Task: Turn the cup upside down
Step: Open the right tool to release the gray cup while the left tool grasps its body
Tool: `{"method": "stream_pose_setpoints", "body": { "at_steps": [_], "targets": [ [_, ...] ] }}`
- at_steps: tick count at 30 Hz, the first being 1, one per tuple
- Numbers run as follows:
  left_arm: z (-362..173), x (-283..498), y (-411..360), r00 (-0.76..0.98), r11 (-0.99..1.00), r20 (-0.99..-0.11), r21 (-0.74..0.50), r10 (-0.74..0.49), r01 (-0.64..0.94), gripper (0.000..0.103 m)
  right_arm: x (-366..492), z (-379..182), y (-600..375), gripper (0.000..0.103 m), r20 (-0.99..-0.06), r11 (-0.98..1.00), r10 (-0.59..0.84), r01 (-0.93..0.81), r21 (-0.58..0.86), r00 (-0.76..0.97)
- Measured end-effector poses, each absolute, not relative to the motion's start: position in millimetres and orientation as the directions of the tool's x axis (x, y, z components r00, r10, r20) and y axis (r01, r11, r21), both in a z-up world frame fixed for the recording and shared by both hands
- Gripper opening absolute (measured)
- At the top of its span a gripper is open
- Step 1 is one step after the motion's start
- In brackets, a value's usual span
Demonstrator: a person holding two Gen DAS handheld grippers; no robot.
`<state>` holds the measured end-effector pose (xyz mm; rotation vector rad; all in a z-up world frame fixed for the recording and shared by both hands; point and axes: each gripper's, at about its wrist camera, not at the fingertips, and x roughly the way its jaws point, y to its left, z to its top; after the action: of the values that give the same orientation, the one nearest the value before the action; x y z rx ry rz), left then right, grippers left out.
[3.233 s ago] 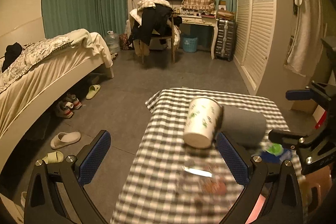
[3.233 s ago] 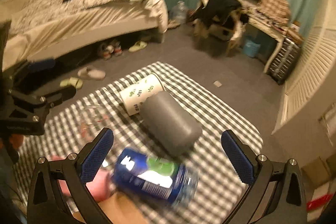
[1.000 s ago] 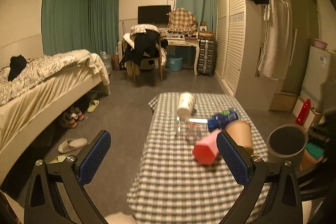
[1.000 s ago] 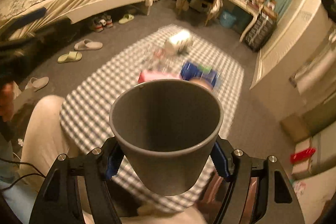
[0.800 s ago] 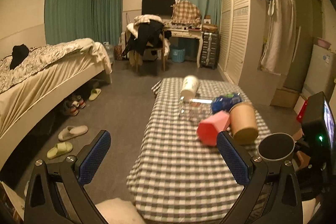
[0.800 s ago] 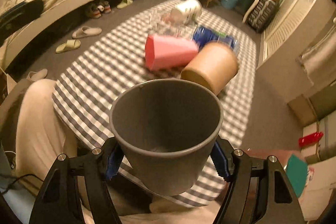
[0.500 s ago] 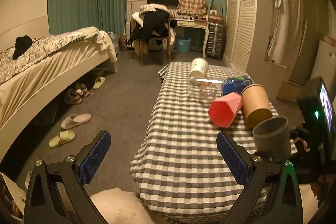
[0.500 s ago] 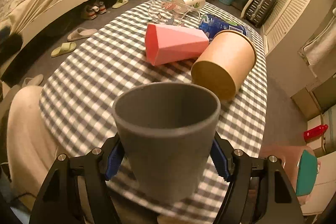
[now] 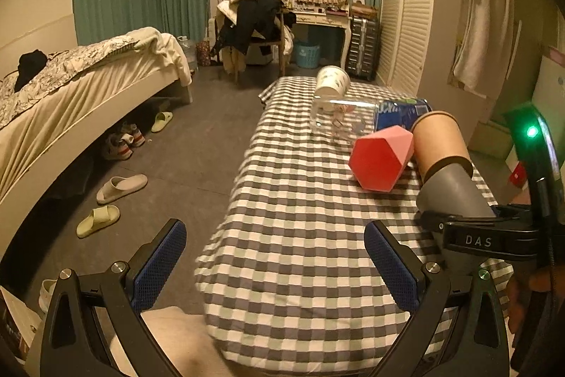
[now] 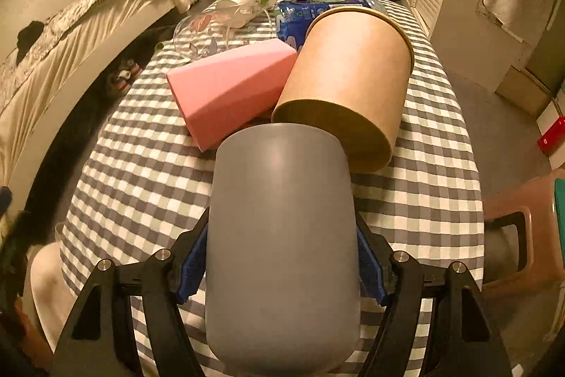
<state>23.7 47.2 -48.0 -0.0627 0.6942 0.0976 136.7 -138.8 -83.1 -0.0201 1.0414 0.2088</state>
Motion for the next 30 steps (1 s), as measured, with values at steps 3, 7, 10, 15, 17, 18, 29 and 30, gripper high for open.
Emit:
{"method": "stream_pose_setpoints", "body": {
  "at_steps": [3,7,10,15,17,18,29,30],
  "targets": [
    [-50,27,38,0.766,0.995,-0.639,-0.013,0.07,-0.102,0.103,132,-75,-150,0.085,-0.829,0.974,0.212,-0.176,0.139,0.517],
    [-45,32,23,0.772,0.996,-0.632,-0.01,0.059,-0.085,0.103,120,-45,-170,0.086,-0.765,0.968,0.243,-0.193,0.158,0.596],
    [-36,32,6,0.792,0.998,-0.609,-0.013,0.044,-0.066,0.103,106,-16,-182,0.09,-0.7,0.972,0.226,-0.201,0.119,0.678],
    [-20,29,-28,0.829,0.999,-0.559,-0.044,0.002,-0.033,0.103,75,17,-204,0.092,-0.57,0.986,0.128,-0.168,-0.019,0.812],
    [-17,28,-42,0.837,0.998,-0.547,-0.061,-0.013,-0.024,0.103,65,23,-213,0.093,-0.526,0.988,0.099,-0.147,-0.05,0.845],
    [-17,27,-51,0.84,0.998,-0.542,-0.065,-0.017,-0.022,0.103,59,24,-221,0.094,-0.496,0.99,0.08,-0.128,-0.064,0.865],
    [-44,24,-114,0.818,1.0,-0.574,-0.008,-0.024,0.024,0.103,49,-7,-289,0.095,-0.433,0.998,0.054,-0.039,0.044,0.9],
    [-48,25,-116,0.812,1.0,-0.583,-0.015,-0.027,0.022,0.103,49,-11,-294,0.095,-0.43,0.998,0.057,-0.036,0.056,0.901]
  ]
}}
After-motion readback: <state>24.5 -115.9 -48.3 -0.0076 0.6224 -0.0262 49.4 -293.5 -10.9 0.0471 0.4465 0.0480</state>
